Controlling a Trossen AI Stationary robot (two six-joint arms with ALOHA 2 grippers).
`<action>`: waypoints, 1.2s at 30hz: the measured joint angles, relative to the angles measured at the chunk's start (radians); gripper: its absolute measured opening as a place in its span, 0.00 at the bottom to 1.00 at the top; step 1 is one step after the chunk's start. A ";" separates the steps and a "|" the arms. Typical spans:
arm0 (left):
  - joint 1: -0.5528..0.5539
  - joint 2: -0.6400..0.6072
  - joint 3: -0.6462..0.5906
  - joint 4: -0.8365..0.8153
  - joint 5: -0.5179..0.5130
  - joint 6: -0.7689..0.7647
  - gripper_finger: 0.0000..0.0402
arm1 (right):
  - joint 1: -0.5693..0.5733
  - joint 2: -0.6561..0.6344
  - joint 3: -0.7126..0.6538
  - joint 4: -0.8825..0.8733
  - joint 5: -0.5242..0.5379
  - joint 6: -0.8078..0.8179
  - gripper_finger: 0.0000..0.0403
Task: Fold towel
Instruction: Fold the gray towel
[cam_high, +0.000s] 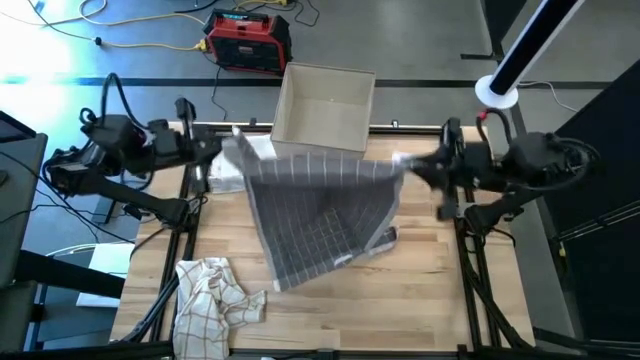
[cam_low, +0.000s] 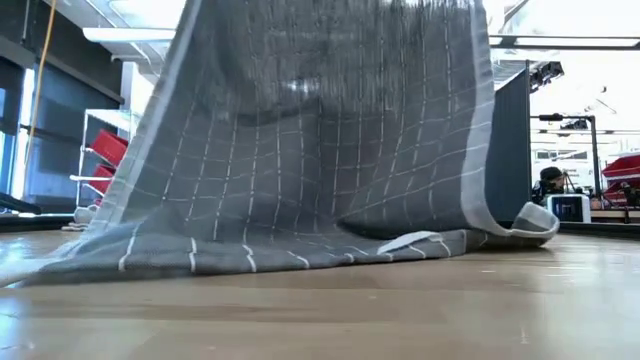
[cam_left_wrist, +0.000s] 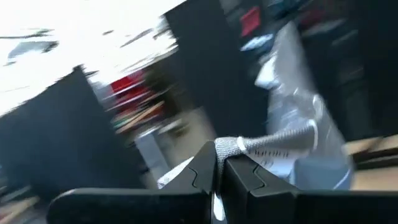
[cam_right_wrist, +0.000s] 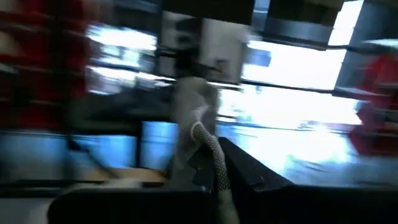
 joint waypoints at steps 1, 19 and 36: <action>-0.008 -0.002 0.000 0.010 0.063 -0.032 0.00 | 0.011 0.000 0.000 0.003 -0.062 0.027 0.00; -0.315 0.083 0.000 0.535 0.347 -0.111 0.00 | 0.524 0.077 0.000 0.527 -0.151 -0.204 0.00; -0.384 0.189 0.167 0.473 0.149 -0.031 0.00 | 0.884 0.093 0.096 0.677 0.220 -0.675 0.00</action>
